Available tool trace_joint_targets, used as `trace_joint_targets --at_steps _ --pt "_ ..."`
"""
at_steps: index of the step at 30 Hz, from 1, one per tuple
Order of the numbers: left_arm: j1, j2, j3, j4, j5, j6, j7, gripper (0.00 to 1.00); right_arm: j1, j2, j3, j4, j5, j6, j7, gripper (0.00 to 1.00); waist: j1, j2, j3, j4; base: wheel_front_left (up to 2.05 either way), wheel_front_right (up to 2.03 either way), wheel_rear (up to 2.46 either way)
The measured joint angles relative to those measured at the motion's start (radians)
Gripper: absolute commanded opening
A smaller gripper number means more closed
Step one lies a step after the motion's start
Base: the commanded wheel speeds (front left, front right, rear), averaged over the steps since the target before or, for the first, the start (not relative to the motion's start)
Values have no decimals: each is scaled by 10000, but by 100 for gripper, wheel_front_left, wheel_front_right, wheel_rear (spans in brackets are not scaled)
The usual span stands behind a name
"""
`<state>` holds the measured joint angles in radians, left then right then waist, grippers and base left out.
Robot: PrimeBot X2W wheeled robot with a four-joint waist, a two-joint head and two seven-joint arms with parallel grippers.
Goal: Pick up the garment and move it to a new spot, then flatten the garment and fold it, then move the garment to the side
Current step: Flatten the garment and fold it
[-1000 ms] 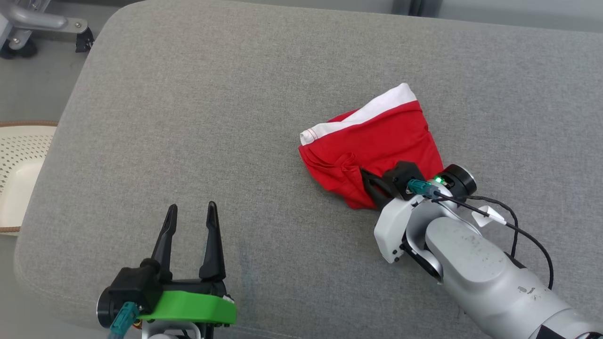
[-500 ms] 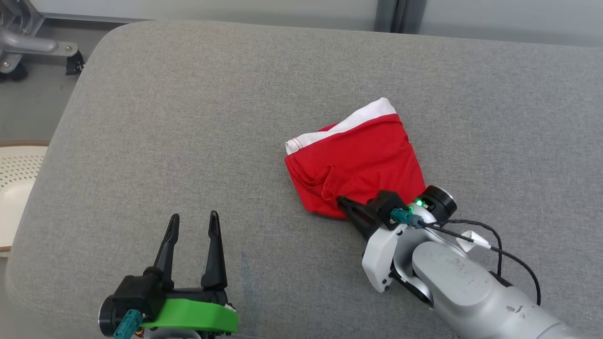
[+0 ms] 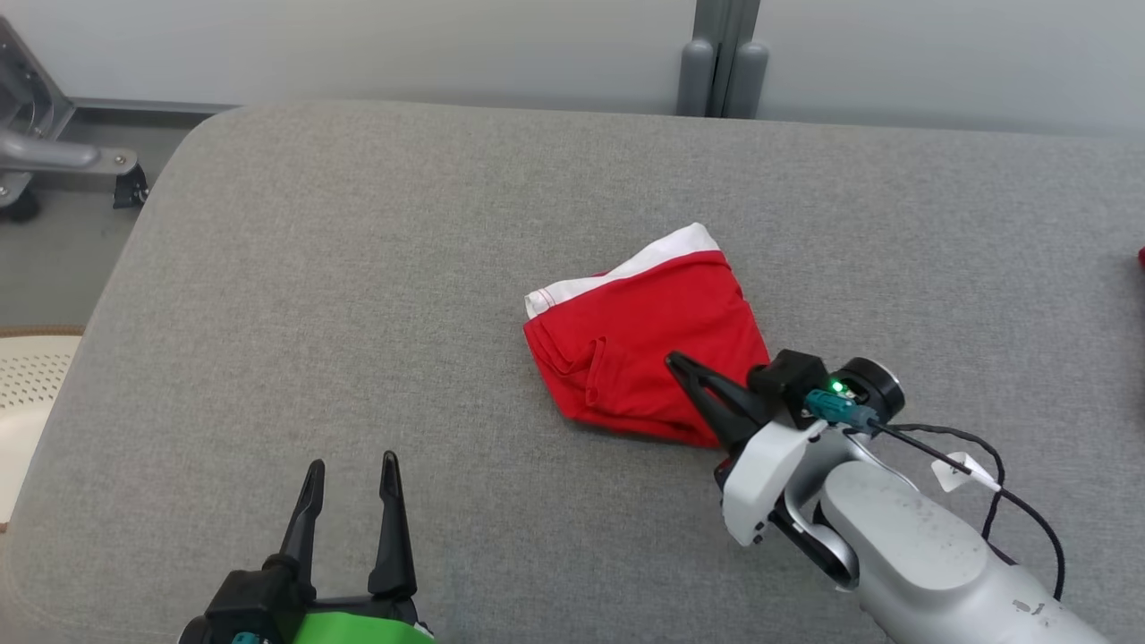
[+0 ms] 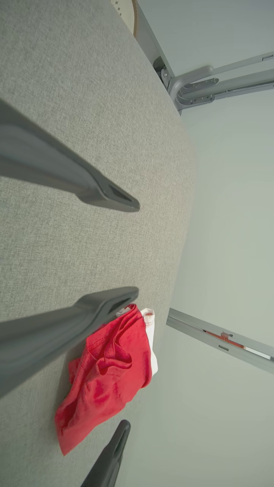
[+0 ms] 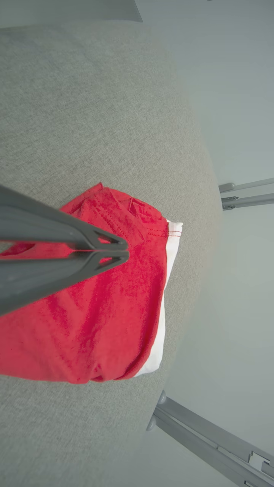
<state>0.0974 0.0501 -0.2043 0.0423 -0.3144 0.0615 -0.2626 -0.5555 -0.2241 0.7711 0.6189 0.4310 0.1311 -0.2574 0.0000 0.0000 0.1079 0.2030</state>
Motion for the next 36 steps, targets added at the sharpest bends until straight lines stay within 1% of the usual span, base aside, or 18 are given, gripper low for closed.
trace_joint_targets --at_steps 4,8,12,14,17,21,23,26,29,36 --pt "76 0 -90 -38 4 -2 2 100 169 -274 -656 -230 -153 0 23 0 0 0 -284 -176 0 0 0" --pt "-32 0 -255 -104 -2 -13 2 100 -85 -326 -1154 -307 -311 0 387 0 0 0 -248 -241 0 0 0" --pt "-448 -2 -539 -127 -69 -105 2 100 -802 -295 -1342 -38 -562 0 865 0 0 0 1 -193 0 0 0" --pt "-660 0 -681 -102 -157 -132 2 100 -1106 -236 -1241 337 -721 2 1083 0 0 0 192 -108 0 0 0" --pt "-910 -2 -838 -48 -293 -130 2 100 -1382 -121 -876 980 -830 2 1243 0 0 0 469 135 0 0 0" --pt "-977 0 -859 27 -441 -82 2 100 -1443 176 -297 1639 -642 2 1145 0 0 0 780 594 0 0 0" --pt "-978 0 -857 46 -453 -59 2 100 -1450 307 -8 1822 -516 4 1009 0 0 0 896 777 0 0 0" --pt "-973 -2 -809 81 -454 -40 2 100 -1452 322 447 1994 -337 4 775 0 0 0 1007 982 0 0 0" --pt "-957 0 -545 88 -487 2 2 100 -1439 355 949 1973 -50 4 646 0 0 1 978 1005 0 0 0" --pt "-930 0 -272 96 -399 -44 0 100 -1264 161 2105 1626 573 4 639 0 0 0 802 721 0 0 0"
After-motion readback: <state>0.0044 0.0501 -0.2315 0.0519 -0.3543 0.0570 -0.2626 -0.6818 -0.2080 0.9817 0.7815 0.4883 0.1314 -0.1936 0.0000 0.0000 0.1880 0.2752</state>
